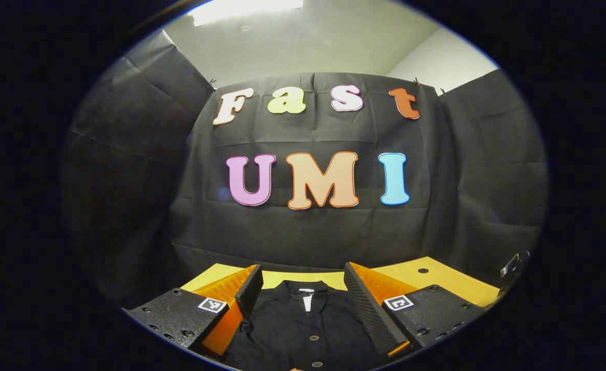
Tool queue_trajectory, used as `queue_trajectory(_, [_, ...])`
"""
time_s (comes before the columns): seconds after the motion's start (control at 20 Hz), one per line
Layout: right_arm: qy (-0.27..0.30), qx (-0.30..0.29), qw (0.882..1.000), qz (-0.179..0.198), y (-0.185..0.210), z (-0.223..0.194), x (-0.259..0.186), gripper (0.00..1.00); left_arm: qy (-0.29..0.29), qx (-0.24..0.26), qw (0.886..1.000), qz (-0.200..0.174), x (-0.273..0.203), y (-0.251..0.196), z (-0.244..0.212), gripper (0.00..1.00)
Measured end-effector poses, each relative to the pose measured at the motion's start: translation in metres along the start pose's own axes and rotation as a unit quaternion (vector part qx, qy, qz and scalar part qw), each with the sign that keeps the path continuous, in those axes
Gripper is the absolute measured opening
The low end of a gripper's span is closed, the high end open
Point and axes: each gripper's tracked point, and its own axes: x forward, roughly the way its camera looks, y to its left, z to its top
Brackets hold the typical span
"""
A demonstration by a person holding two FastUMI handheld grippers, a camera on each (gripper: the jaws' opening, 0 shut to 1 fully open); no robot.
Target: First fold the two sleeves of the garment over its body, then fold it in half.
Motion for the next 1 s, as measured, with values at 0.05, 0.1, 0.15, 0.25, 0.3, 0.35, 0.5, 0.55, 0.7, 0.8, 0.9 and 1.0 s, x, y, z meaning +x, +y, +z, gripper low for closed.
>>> queue_trajectory(0.05, [-0.021, 0.011, 1.0, 0.001, 0.006, 0.014, -0.004, 0.03, 0.004, 0.001, 1.0, 0.0, 0.0, 0.006, -0.002, 0.98])
queue_trajectory(0.1, [-0.046, 0.024, 0.999, 0.002, 0.013, 0.035, -0.01, 0.03, 0.007, 0.003, 1.0, 0.001, -0.002, 0.015, -0.003, 0.98])
queue_trajectory(0.15, [-0.078, 0.033, 0.996, 0.002, 0.024, 0.063, -0.017, 0.02, 0.001, 0.003, 1.0, 0.004, -0.006, 0.027, 0.002, 0.97])
queue_trajectory(0.25, [-0.107, 0.034, 0.994, 0.005, 0.042, 0.093, -0.025, 0.02, -0.005, 0.006, 1.0, 0.007, -0.01, 0.042, 0.007, 0.98])
queue_trajectory(0.3, [-0.129, 0.035, 0.991, 0.009, 0.054, 0.112, -0.029, 0.02, -0.008, 0.012, 1.0, 0.009, -0.013, 0.054, 0.006, 0.94])
queue_trajectory(0.35, [-0.15, 0.033, 0.988, 0.012, 0.069, 0.135, -0.034, 0.02, -0.01, 0.016, 1.0, 0.009, -0.015, 0.063, 0.007, 0.97])
queue_trajectory(0.5, [-0.187, 0.031, 0.982, 0.023, 0.111, 0.175, -0.042, 0.02, -0.007, 0.02, 1.0, 0.01, -0.017, 0.098, 0.006, 0.96])
queue_trajectory(0.55, [-0.194, 0.029, 0.98, 0.027, 0.126, 0.184, -0.044, 0.02, -0.006, 0.018, 1.0, 0.013, -0.017, 0.11, 0.006, 0.96])
queue_trajectory(0.7, [-0.213, 0.013, 0.976, 0.047, 0.191, 0.207, -0.043, 0.02, 0.005, 0.012, 0.999, 0.032, -0.023, 0.163, -0.006, 0.97])
queue_trajectory(0.8, [-0.218, 0.001, 0.974, 0.059, 0.229, 0.216, -0.04, 0.02, 0.011, 0.016, 0.999, 0.041, -0.028, 0.194, -0.013, 0.97])
queue_trajectory(0.9, [-0.219, -0.005, 0.973, 0.068, 0.258, 0.218, -0.036, 0.02, 0.017, 0.017, 0.999, 0.043, -0.029, 0.214, -0.019, 0.98])
queue_trajectory(1.0, [-0.22, -0.015, 0.972, 0.08, 0.293, 0.221, -0.034, 0.02, 0.025, 0.017, 0.998, 0.047, -0.03, 0.236, -0.026, 0.98])
